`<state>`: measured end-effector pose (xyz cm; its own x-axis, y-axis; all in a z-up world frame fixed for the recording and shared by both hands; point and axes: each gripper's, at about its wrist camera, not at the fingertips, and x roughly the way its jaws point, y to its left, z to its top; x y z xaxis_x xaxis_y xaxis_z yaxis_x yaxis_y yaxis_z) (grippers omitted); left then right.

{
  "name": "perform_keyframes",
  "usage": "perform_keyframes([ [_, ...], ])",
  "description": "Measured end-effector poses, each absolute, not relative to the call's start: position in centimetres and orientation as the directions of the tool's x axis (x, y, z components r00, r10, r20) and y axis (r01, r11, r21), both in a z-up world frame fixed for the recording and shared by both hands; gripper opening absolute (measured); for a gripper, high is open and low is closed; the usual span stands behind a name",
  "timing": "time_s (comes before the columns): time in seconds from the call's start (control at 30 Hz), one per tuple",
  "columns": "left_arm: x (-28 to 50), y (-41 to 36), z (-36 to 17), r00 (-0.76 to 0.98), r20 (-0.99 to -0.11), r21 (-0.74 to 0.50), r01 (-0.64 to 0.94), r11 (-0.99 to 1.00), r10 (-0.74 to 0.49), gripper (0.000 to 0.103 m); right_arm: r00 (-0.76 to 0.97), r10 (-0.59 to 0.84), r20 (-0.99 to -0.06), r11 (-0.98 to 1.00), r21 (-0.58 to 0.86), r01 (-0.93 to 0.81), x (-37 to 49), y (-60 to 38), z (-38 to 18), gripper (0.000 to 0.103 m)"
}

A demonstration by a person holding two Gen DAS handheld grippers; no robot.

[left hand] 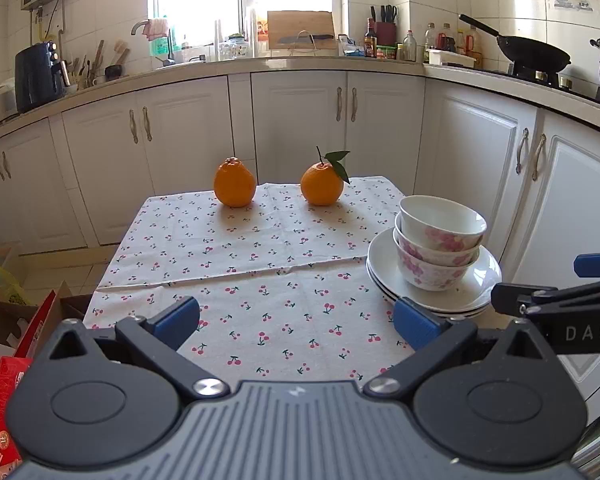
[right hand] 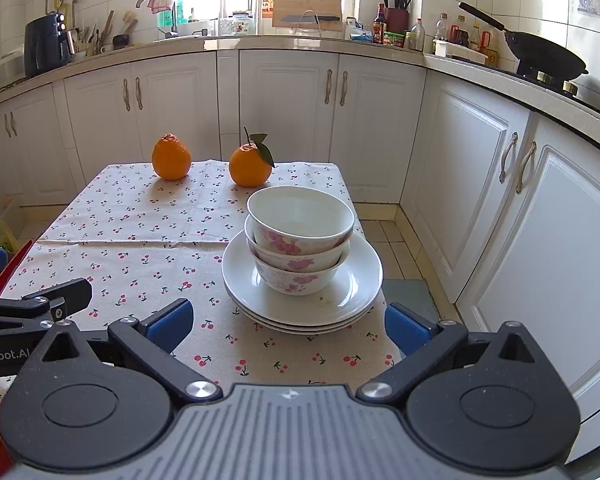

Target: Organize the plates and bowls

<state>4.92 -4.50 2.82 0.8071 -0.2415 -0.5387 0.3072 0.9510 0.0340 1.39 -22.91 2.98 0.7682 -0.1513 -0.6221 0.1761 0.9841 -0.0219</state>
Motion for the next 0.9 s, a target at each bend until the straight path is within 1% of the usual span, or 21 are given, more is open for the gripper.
perform_keyframes([
  [0.9, 4.85, -4.52, 3.07, 0.809, -0.539, 0.036, 0.300, 0.953, -0.234, 0.102, 0.781, -0.163, -0.603, 0.983, -0.036, 0.178, 1.17, -22.91, 3.35, 0.103],
])
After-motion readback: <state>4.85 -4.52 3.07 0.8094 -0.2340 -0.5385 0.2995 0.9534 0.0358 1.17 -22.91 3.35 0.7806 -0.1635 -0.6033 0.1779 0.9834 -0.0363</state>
